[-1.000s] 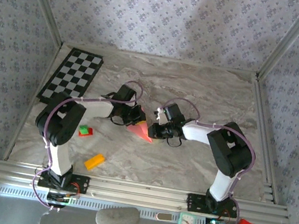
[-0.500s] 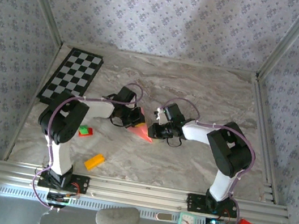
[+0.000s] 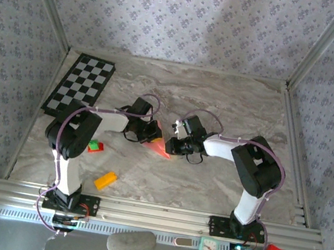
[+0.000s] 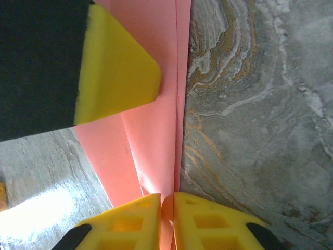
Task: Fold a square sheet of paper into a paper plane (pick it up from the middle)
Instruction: Fourth fold the wing at the center of the table.
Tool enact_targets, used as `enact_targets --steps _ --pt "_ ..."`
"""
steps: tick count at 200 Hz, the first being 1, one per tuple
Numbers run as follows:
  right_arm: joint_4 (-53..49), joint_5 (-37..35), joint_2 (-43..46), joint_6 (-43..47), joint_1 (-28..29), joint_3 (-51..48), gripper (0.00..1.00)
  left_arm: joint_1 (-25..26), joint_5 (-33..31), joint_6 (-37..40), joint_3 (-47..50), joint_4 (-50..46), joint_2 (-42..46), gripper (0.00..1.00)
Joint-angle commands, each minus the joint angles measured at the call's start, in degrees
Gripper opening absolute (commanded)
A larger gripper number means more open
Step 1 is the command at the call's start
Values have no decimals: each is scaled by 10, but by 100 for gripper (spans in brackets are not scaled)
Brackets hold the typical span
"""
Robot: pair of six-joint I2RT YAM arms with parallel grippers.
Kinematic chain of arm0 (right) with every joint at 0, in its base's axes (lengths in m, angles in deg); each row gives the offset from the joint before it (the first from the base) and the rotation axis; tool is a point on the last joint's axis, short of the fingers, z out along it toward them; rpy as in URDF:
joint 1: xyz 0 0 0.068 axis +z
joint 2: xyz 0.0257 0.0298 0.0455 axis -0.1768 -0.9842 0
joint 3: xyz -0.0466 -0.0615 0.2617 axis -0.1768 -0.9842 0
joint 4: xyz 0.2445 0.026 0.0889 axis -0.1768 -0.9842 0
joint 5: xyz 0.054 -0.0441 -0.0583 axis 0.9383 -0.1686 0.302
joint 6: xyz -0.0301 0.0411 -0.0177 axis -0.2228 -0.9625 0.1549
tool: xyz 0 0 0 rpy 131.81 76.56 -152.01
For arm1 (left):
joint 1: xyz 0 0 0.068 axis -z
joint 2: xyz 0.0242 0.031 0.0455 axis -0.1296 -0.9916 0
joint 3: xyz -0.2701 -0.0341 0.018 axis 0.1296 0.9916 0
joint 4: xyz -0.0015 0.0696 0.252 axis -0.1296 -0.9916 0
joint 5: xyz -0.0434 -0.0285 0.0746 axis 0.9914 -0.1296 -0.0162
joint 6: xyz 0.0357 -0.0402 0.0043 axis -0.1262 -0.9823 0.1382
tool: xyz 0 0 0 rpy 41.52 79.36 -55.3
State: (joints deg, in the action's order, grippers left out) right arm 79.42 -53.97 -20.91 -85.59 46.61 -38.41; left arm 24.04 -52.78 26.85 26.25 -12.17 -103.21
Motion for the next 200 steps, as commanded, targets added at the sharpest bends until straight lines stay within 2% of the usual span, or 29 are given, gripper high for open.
enact_targets --steps 1,58,91,127,174,200 --pt "-37 -28 -19 7 7 -4 17 -3 12 8 2 1 -10 12" --pt "-41 -13 14 -2 1 -6 19 -3 12 11 2 -1 -16 13" --pt "-61 7 54 -24 -5 -8 25 -3 12 13 5 -4 -12 13" --pt "-64 33 65 -57 -7 -20 27 -3 12 13 8 0 -11 15" --pt "-72 34 50 -60 -8 -13 27 -3 17 12 11 7 -7 19" --pt "-75 39 41 -58 -7 -6 24 -3 21 11 14 13 -6 21"
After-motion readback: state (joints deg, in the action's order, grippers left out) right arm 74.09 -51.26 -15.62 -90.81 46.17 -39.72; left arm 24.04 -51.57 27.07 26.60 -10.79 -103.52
